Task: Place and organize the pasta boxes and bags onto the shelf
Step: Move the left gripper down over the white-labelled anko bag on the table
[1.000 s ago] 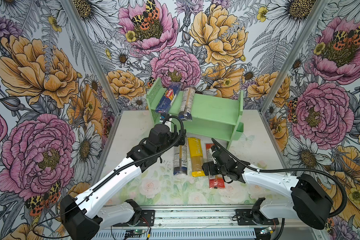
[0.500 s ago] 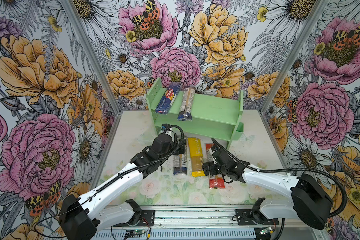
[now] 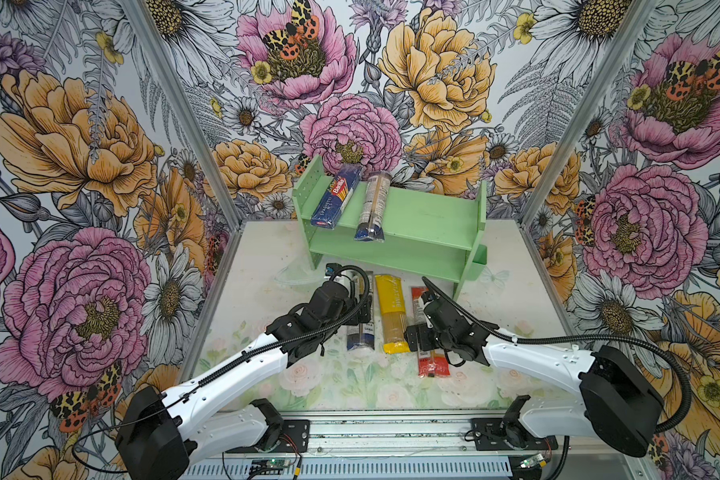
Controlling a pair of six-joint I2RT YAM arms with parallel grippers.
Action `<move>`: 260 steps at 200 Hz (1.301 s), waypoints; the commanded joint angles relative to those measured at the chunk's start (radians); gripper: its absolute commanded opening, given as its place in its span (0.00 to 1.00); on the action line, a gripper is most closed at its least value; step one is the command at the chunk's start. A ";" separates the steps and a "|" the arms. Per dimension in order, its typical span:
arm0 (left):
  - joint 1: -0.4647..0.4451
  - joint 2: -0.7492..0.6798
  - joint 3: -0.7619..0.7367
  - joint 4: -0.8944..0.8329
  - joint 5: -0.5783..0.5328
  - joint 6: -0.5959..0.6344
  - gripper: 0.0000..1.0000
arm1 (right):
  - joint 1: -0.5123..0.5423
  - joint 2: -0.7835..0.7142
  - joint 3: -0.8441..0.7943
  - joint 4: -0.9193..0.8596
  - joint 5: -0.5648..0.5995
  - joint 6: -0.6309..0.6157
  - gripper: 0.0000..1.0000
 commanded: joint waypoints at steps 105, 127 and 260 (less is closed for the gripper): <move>-0.080 0.091 -0.085 0.091 -0.121 -0.064 0.99 | 0.007 0.028 0.034 -0.003 0.017 -0.006 1.00; -0.084 0.095 -0.104 0.111 -0.127 -0.075 0.99 | 0.007 0.037 0.037 -0.004 0.016 -0.005 0.99; -0.135 0.244 -0.123 0.178 -0.160 -0.102 0.99 | 0.007 0.055 0.042 -0.004 0.016 -0.016 0.99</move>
